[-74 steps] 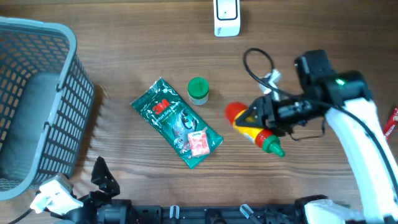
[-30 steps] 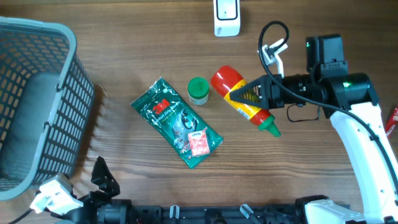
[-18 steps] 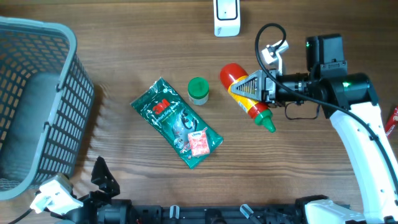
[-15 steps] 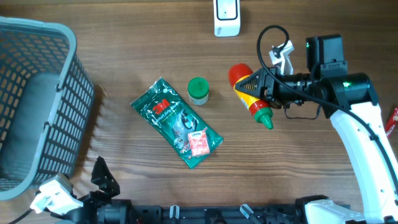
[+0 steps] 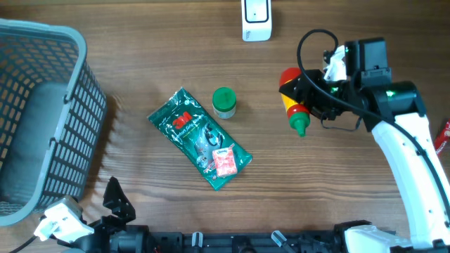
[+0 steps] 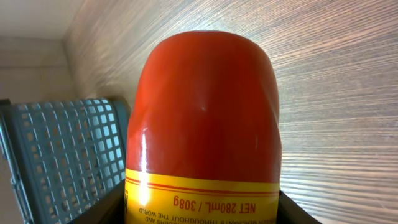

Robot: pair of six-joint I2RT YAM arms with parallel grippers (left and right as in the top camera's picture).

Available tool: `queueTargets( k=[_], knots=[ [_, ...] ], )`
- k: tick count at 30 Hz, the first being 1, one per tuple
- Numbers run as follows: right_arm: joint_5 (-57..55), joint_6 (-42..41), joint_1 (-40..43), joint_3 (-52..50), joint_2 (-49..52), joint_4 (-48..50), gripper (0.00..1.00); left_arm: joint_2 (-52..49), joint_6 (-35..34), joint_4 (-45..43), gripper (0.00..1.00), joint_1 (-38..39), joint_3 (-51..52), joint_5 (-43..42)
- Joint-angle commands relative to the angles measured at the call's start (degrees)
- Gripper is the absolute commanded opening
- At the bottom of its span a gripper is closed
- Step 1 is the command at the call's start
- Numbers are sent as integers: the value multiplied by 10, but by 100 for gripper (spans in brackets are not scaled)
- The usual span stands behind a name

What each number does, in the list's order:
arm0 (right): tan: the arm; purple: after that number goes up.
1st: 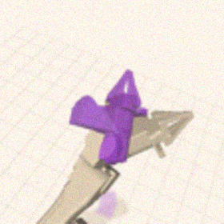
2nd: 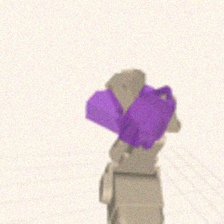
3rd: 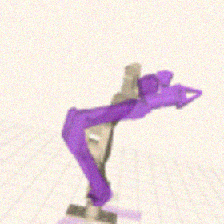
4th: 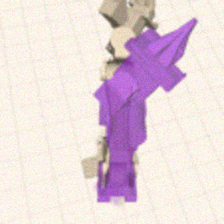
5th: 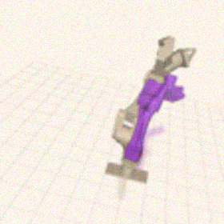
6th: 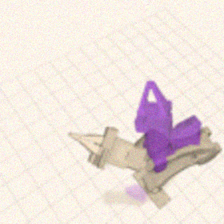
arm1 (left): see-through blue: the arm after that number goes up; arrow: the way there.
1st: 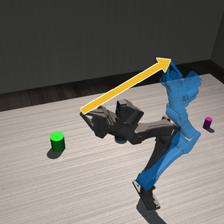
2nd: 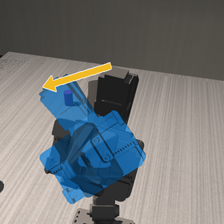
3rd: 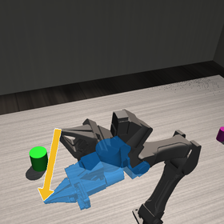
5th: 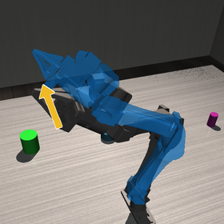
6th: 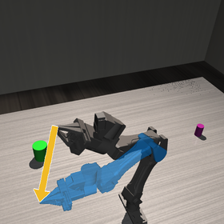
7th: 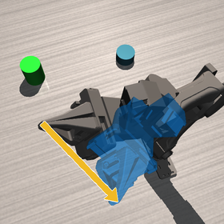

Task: Scan the item barcode
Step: 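Raise the sriracha bottle up to the white scanner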

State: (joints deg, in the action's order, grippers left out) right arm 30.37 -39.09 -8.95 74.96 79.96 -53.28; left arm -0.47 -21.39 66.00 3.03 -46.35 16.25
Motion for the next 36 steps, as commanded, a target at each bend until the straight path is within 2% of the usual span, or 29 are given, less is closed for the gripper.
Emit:
queueTargets(
  k=[1,5,9,14,16,18,22,24,30,36],
  knots=[
    [-45,-45,-1,3,31,23,20,2,-3,-2,100,3,0,3],
    [-123,-90,-1,11,76,83,22,2,-3,-2,100,3,0,3],
    [-190,-106,-1,87,165,113,22,2,-3,-2,100,3,0,3],
    [-282,-104,-23,301,358,119,22,2,-3,-2,100,3,0,3],
    [-362,-96,-48,392,443,141,22,2,-3,-2,100,3,0,3],
    [-432,-73,-80,446,505,209,22,2,-3,-2,100,3,0,3],
    [-549,8,-126,460,563,374,29,2,-3,-2,100,3,0,3],
    [-574,29,-131,460,574,419,31,2,-3,-2,100,3,0,3],
    [-554,42,-130,462,603,459,32,2,-3,-2,100,3,0,3],
    [-574,47,-116,477,610,429,33,2,-3,-2,100,3,0,3]
  ],
)
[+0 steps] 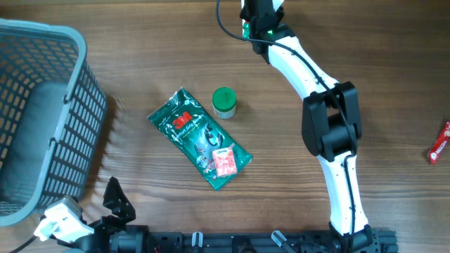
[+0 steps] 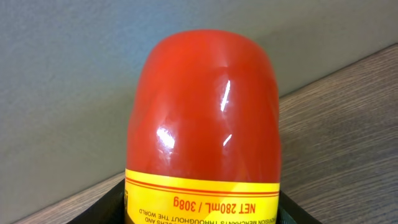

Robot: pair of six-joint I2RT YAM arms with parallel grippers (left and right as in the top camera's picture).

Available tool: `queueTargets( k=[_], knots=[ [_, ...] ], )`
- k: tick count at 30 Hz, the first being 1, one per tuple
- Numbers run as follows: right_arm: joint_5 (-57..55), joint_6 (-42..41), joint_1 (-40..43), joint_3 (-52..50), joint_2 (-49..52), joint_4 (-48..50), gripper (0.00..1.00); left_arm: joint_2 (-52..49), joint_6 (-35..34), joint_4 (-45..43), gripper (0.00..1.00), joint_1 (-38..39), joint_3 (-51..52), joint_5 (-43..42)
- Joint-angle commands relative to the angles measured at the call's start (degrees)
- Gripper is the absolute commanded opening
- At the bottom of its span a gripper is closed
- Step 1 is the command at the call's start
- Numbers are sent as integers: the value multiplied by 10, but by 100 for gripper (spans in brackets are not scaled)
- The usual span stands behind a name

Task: Scan the item barcode
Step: 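Raise the sriracha bottle up to the white scanner, then swing the sriracha bottle right and drop it at the table edge, then move the right gripper over the green-capped jar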

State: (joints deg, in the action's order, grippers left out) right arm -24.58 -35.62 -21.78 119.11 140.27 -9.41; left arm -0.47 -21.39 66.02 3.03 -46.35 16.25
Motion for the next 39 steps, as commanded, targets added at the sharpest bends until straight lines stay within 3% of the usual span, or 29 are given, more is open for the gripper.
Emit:
queueTargets(
  k=[1,4,7,8,15,19,26,27,30,32,36,39],
  knots=[
    [-24,10,23,54,5,-60,33,2,-3,-2,100,3,0,3],
    [-24,9,73,110,-17,-198,34,2,-3,-2,100,3,0,3],
    [-25,10,153,127,-54,-313,29,2,-3,-2,100,3,0,3],
    [-31,11,224,126,-54,-371,28,2,-3,-2,100,3,0,3],
    [-31,26,470,113,8,-476,24,2,-3,-2,100,3,0,3],
    [-30,26,549,112,47,-518,25,2,-3,-2,100,3,0,3],
    [-30,24,629,107,54,-524,43,2,-3,-2,100,3,0,3],
    [-28,16,642,107,55,-528,49,2,-3,-2,100,3,0,3],
    [72,10,668,107,54,-533,83,2,-3,-2,100,3,0,3],
    [70,11,666,114,46,-544,99,2,-3,-2,100,3,0,3],
    [77,-53,655,115,-57,-565,100,2,-3,-2,100,3,0,3],
    [157,-56,626,115,-141,-577,100,2,-3,-2,100,3,0,3]
  ],
)
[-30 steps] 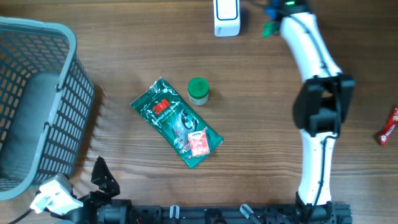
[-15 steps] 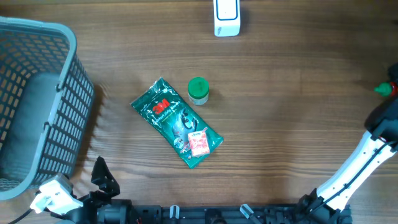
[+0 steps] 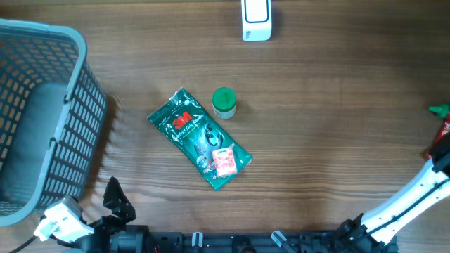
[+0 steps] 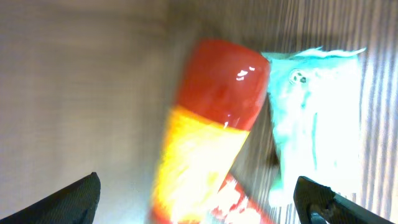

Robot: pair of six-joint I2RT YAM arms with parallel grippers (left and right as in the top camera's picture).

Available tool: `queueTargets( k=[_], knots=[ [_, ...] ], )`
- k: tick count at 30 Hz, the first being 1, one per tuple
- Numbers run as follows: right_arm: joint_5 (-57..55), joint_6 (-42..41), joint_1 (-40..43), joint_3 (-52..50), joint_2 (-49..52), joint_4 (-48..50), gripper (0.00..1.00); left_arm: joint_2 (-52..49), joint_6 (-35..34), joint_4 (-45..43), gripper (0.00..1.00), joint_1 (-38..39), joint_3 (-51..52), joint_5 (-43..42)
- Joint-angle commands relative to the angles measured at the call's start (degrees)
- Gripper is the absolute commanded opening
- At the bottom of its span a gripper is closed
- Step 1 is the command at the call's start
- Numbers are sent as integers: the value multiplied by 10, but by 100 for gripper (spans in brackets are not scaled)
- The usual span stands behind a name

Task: Scan the item barcode
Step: 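Move the right gripper over the green-capped jar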

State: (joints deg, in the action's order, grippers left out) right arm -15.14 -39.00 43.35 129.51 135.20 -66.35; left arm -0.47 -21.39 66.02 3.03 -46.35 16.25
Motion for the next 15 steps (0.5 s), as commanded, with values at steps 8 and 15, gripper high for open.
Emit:
queueTargets(
  k=[8,15],
  knots=[
    [133,-219,-362,-7,-195,-258,100,2,-3,-2,100,3,0,3],
    [193,-271,-620,-68,-195,-238,100,2,-3,-2,100,3,0,3]
  ],
)
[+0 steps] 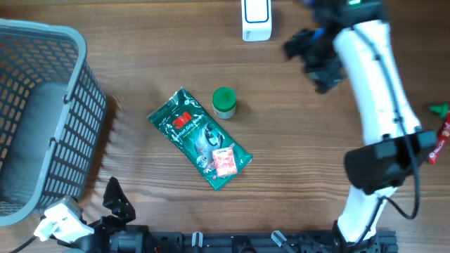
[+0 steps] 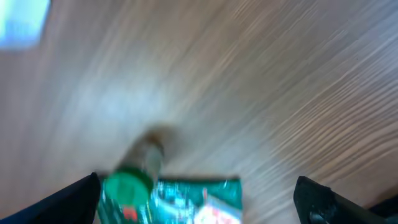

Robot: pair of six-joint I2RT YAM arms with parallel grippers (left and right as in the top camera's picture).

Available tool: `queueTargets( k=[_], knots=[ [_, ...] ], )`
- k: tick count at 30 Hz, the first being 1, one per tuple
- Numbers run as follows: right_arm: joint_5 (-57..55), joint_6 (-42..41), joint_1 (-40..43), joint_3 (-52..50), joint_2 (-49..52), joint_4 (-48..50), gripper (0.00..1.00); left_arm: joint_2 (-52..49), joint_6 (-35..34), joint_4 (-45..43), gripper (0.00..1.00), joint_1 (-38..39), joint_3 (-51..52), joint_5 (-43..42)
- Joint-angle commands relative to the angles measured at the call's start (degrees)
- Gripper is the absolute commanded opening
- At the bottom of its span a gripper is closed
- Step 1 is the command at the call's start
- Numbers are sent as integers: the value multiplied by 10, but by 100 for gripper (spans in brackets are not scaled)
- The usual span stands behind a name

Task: Scan the item barcode
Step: 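Move the right gripper over the green-capped jar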

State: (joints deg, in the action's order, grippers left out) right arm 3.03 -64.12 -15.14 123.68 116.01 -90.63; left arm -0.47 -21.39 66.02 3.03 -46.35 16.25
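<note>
The white barcode scanner (image 1: 256, 20) stands at the table's back edge. My right gripper (image 1: 311, 50) hangs to the right of it, blurred, open and empty. In the right wrist view the gripper (image 2: 202, 196) looks down on a green-capped jar (image 2: 127, 182) and a green packet (image 2: 193, 202), with its dark fingertips (image 2: 81, 194) wide apart. From above, the jar (image 1: 224, 102) and packet (image 1: 199, 138) lie mid-table. Only the green tip of the red sauce bottle (image 1: 439, 109) shows at the right edge. My left gripper (image 1: 116, 200) sits at the front left; its state does not show.
A grey mesh basket (image 1: 42, 112) fills the left side. A red packet (image 1: 443, 137) lies at the right edge near the bottle tip. The right arm (image 1: 376, 98) spans the right half of the table from front to back.
My right gripper was open above the red bottle at the table's right edge. Now it is at the back near the scanner, still open and empty. The bottle tip stays at the right edge.
My right gripper held the red sauce bottle right of centre. Then it held it at the scanner at the back. Later the bottle lay at the right edge with the gripper open over it. Now the empty gripper is by the scanner, facing the jar and packet.
</note>
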Motion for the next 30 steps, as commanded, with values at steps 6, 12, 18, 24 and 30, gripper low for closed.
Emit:
queueTargets(
  k=[6,12,18,24,30],
  knots=[
    [16,66,-176,-174,-1,307,100,2,-3,-2,100,3,0,3],
    [14,150,-200,-236,56,399,100,2,-3,-2,100,3,0,3],
    [30,158,-205,-236,78,388,79,2,-3,-2,100,3,0,3],
    [-18,238,-198,-236,77,264,67,2,-3,-2,100,3,0,3],
    [-189,414,-159,-236,77,123,83,2,-3,-2,100,3,0,3]
  ],
)
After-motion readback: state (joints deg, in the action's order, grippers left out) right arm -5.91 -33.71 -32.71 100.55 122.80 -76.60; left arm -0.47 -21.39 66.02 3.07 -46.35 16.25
